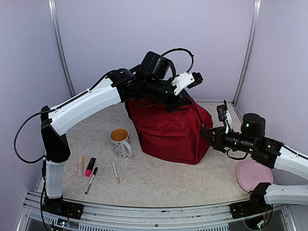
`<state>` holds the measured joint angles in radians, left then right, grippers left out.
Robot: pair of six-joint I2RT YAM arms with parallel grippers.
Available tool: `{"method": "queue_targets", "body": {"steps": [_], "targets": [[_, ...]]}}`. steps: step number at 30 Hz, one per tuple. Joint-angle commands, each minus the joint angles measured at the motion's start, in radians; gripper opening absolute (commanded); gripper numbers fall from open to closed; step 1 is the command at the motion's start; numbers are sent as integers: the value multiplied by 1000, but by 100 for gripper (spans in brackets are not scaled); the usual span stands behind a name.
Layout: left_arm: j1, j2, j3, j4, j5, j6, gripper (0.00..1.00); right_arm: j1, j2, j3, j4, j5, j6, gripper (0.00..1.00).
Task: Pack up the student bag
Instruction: Zip the student bag into the largest pocket of the bag, then pass from the left arm to the right
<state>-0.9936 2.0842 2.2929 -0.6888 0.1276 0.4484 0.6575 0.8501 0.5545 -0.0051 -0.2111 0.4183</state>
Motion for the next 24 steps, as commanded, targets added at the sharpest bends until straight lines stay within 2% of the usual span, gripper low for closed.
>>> {"method": "queue_targets", "body": {"steps": [1, 4, 5, 9, 10, 11, 14, 17, 24], "targets": [[83, -121, 22, 187, -82, -39, 0, -10, 43, -59, -212, 36, 20, 0], [59, -127, -22, 193, -32, -16, 0, -10, 19, -7, -217, -57, -50, 0], [44, -133, -45, 200, -30, 3, 0, -10, -2, 17, -226, -91, -76, 6], [-2, -146, -105, 232, -18, 42, 0, -10, -78, 128, -318, -206, -170, 57], [-7, -142, -105, 233, -7, 41, 0, -10, -93, 152, -350, -225, -188, 91], [-13, -139, -105, 234, 1, 41, 0, -10, -103, 176, -368, -234, -203, 99], [-28, -126, -105, 234, 5, 45, 0, -10, -103, 249, -394, -225, -236, 100], [-38, -118, -105, 233, 7, 44, 0, -10, -52, 326, -344, -206, -267, 100], [-57, -130, -121, 227, 17, 39, 0, -2, 182, 430, -164, -95, -318, 100]]}}
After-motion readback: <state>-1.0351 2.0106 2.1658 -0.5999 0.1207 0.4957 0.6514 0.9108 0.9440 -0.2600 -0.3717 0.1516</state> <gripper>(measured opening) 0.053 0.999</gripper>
